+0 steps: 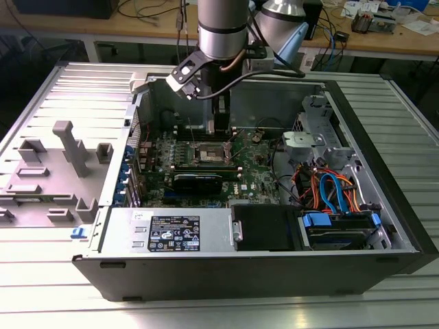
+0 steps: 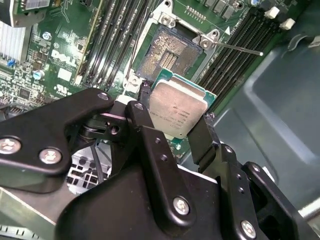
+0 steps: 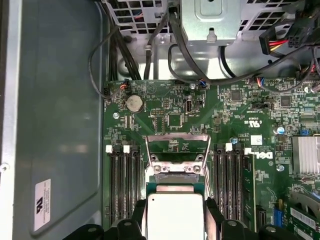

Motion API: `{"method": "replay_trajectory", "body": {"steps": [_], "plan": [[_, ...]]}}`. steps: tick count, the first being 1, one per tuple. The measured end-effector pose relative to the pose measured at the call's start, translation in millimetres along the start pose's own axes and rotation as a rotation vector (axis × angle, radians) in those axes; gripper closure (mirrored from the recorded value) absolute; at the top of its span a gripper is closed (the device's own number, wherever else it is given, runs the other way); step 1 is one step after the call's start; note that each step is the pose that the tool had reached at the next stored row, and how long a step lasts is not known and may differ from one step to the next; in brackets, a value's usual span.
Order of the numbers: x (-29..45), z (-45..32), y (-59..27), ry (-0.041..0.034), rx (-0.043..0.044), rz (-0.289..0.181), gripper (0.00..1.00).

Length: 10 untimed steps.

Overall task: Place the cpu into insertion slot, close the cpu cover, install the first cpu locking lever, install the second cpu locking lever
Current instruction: 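Place the cpu into insertion slot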

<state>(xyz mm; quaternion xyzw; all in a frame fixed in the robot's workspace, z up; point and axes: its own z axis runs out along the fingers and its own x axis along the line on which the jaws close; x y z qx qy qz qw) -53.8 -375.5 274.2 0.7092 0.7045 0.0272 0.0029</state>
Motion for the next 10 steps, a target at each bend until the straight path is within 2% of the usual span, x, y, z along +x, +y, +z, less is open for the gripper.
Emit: {"method": "replay_trajectory", "body": {"steps": [3, 5, 6, 8, 10], "plan": [[-0.4, 8.7, -0.4, 0.0005, 0.0004, -0.011, 0.46], [-0.6, 15.6, -0.8, 0.0028, 0.0024, -0.065, 0.46], [-0.7, 16.7, -0.9, 0.0035, 0.003, -0.081, 0.46], [-0.8, 16.7, -0.9, 0.0037, 0.0031, -0.082, 0.46], [-0.8, 16.7, -0.9, 0.0072, 0.003, -0.082, 0.46]]}}
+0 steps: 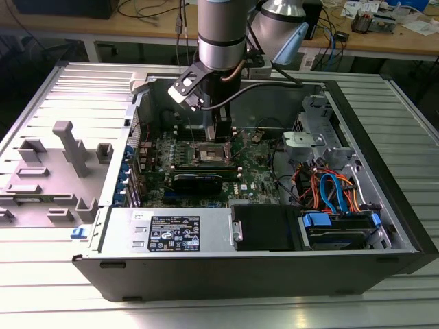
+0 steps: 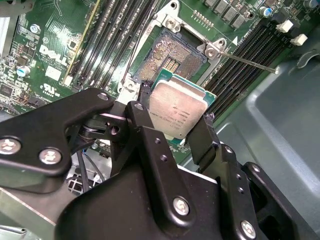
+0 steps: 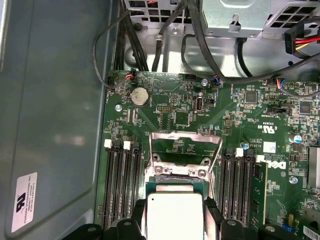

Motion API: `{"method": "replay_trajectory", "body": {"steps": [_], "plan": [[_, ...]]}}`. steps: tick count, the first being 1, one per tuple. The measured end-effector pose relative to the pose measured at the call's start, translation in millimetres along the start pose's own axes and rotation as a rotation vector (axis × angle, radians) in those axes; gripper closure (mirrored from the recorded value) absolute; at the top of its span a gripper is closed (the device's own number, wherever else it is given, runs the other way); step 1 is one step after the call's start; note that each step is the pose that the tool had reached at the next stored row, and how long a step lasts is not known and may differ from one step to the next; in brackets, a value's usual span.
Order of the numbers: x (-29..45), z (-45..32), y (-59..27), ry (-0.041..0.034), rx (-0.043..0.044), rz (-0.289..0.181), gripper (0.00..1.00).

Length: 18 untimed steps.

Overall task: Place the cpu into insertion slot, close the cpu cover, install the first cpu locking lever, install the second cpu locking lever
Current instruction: 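Place the cpu into insertion slot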

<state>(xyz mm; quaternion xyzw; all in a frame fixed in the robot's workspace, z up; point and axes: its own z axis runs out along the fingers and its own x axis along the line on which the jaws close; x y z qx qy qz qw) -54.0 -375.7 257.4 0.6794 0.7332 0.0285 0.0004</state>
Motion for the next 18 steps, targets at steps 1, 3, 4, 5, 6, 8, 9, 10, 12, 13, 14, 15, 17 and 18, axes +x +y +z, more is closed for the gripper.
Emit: {"method": "replay_trajectory", "body": {"steps": [1, 3, 4, 5, 6, 8, 9, 10, 12, 13, 14, 15, 17, 18], "plan": [[0.0, 0.0, 0.0, 0.0, 0.0, 0.0, 0.46], [0.0, 0.0, 0.0, 0.0, 0.0, 0.0, 0.46], [0.0, 0.0, 0.0, 0.0, -0.0001, 0.0, 0.46], [0.0, 0.0, 0.0, -0.0001, 0.0, 0.0, 0.46], [0.0, 0.0, 0.0, 0.0, 0.0, 0.0, 0.46], [-0.1, 0.5, 0.0, 0.0002, -0.0002, -0.001, 0.46], [-0.1, 1.4, -0.1, 0.0001, -0.0001, 0.0, 0.46], [-0.1, 2.2, -0.1, 0.0001, 0.0001, 0.0, 0.46], [-0.1, 3.7, -0.2, -0.0002, 0.0012, 0.006, 0.46], [-0.1, 4.8, -0.2, -0.0006, 0.0021, 0.017, 0.46], [0.0, 5.6, -0.2, -0.001, 0.0022, 0.028, 0.46], [-0.1, 6.8, -0.2, -0.0015, 0.0023, 0.043, 0.46], [0.4, 10.6, -0.4, -0.0028, 0.0021, 0.061, 0.46], [0.7, 12.7, -0.9, -0.003, 0.0021, 0.063, 0.46]]}}
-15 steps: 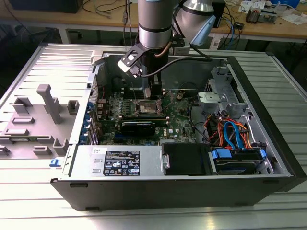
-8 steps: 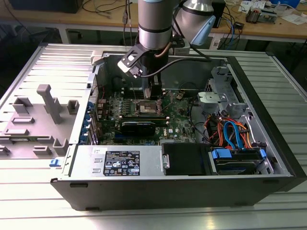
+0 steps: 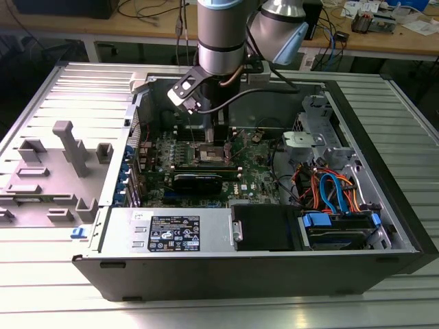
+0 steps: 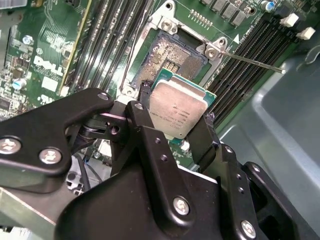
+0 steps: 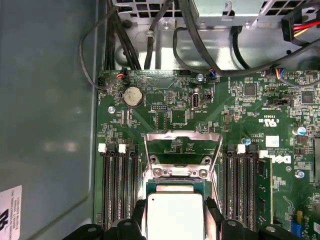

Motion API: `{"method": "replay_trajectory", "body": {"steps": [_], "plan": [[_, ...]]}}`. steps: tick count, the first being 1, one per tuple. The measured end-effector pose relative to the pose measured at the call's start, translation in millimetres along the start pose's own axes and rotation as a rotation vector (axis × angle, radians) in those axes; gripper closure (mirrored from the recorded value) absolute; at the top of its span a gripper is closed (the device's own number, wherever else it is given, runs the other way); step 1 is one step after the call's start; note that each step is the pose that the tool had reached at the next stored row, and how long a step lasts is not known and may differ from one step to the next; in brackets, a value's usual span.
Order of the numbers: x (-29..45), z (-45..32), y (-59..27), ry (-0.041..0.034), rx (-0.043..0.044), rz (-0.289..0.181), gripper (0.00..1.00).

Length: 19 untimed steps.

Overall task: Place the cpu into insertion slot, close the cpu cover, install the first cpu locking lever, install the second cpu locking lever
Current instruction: 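Place the cpu into insertion slot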

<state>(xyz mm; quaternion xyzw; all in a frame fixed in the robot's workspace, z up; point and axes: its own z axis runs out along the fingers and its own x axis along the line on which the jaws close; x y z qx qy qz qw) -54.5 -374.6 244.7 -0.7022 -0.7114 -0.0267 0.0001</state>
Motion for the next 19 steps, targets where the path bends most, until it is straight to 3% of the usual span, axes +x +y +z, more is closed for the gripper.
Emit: {"method": "replay_trajectory", "body": {"steps": [5, 19], "plan": [[0.1, 4.4, -4.3, -0.0001, 0.0, 0.002, 0.46], [0.1, 5.3, -4.5, -0.0006, -0.0001, 0.003, 0.46]]}}
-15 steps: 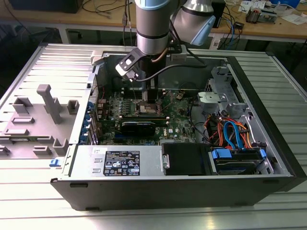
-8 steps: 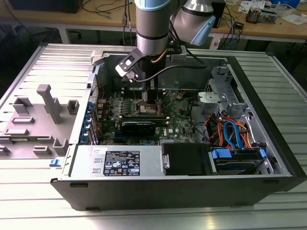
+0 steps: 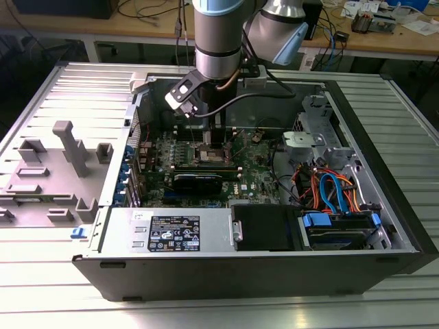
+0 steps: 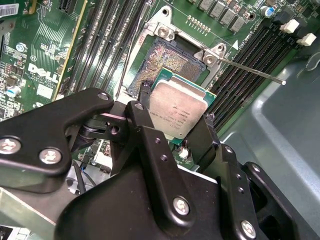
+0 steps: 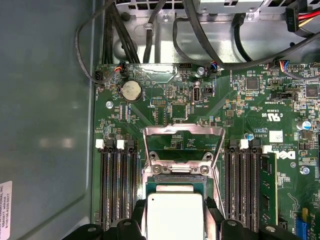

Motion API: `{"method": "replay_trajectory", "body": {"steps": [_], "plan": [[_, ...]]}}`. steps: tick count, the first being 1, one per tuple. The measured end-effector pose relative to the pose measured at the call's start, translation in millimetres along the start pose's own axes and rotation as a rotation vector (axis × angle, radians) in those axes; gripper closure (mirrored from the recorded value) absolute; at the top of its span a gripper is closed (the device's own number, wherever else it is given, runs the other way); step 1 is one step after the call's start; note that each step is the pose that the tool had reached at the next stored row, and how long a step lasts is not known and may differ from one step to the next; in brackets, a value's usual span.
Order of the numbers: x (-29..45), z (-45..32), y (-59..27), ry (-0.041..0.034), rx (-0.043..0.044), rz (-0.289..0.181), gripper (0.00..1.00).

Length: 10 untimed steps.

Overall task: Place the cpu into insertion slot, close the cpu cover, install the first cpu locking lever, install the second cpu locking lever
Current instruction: 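Place the cpu into insertion slot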

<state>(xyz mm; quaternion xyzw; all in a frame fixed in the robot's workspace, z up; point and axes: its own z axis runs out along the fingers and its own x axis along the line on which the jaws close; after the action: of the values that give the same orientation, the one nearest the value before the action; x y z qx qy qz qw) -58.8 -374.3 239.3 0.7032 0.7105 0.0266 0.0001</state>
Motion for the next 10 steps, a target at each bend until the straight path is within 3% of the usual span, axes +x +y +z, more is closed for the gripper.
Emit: {"method": "replay_trajectory", "body": {"steps": [5, 10], "plan": [[0.3, 6.0, -0.2, -0.0079, 0.0, 0.0, 0.46], [-0.5, 14.6, -0.7, -0.008, 0.0001, -0.002, 0.46]]}}
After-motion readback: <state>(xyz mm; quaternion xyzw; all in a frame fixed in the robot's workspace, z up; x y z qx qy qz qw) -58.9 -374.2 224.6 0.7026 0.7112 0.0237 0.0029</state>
